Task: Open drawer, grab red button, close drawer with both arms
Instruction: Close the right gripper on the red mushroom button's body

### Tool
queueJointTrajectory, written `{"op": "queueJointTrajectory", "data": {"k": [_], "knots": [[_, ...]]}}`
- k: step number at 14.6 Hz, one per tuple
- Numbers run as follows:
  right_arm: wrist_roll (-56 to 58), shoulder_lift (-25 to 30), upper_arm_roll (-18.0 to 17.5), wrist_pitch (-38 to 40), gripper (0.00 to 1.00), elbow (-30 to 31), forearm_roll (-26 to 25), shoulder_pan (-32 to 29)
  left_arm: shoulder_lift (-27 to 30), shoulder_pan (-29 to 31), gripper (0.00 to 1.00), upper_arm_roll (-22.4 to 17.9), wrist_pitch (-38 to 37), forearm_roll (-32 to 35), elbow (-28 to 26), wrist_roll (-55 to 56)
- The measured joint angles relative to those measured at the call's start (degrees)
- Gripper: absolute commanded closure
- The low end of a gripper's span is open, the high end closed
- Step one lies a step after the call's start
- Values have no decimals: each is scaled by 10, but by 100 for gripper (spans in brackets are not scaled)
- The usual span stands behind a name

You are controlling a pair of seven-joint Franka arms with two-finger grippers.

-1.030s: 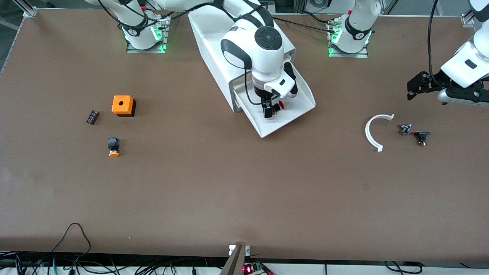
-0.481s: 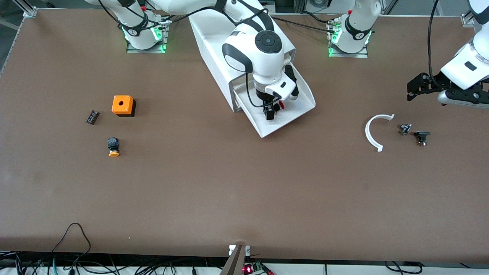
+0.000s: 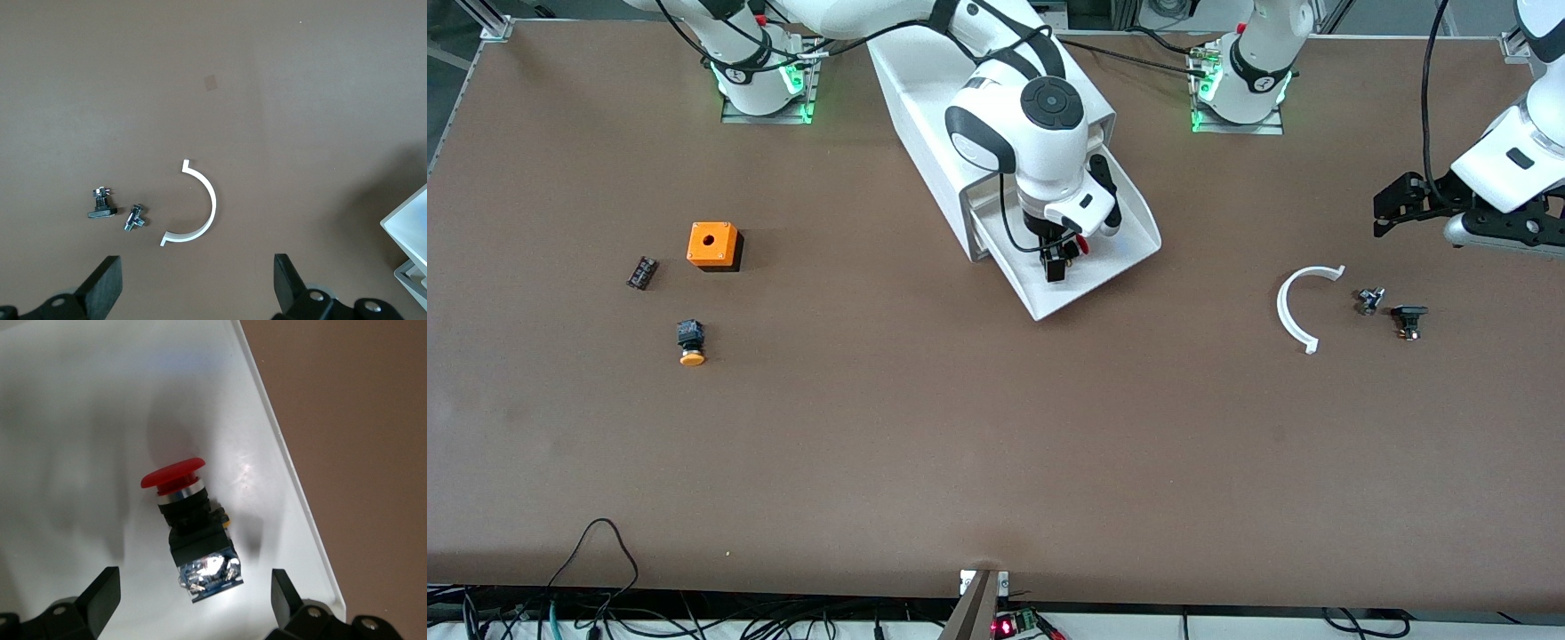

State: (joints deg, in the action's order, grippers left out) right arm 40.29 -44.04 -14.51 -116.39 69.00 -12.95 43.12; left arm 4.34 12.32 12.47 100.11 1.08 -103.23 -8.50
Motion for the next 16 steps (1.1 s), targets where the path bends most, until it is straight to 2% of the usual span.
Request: {"op": "queueJointTrajectory", "data": {"k": [3,5,7,9,11,16], "knots": [[0,-4,0,-5,1,0,0,0,-2,-1,0,-1,0,0,4,0],[0,-8,0,-13,5,0,0,0,-3,-4,0,-1,0,0,5,0],[0,-13,0,-21,14,0,0,0,-3,-6,0,-2,0,0,6,0],[0,-16,0,-23,29,0,0,0,-3,-6,0,-3,0,0,6,0],[0,-16,0,-23,34,-2,0,0,-3,-6,0,-3,2,0,7,0],[2,-15,0,-13,56,-7,-1,1,-5,-9,0,-3,10,0,8,0]]}}
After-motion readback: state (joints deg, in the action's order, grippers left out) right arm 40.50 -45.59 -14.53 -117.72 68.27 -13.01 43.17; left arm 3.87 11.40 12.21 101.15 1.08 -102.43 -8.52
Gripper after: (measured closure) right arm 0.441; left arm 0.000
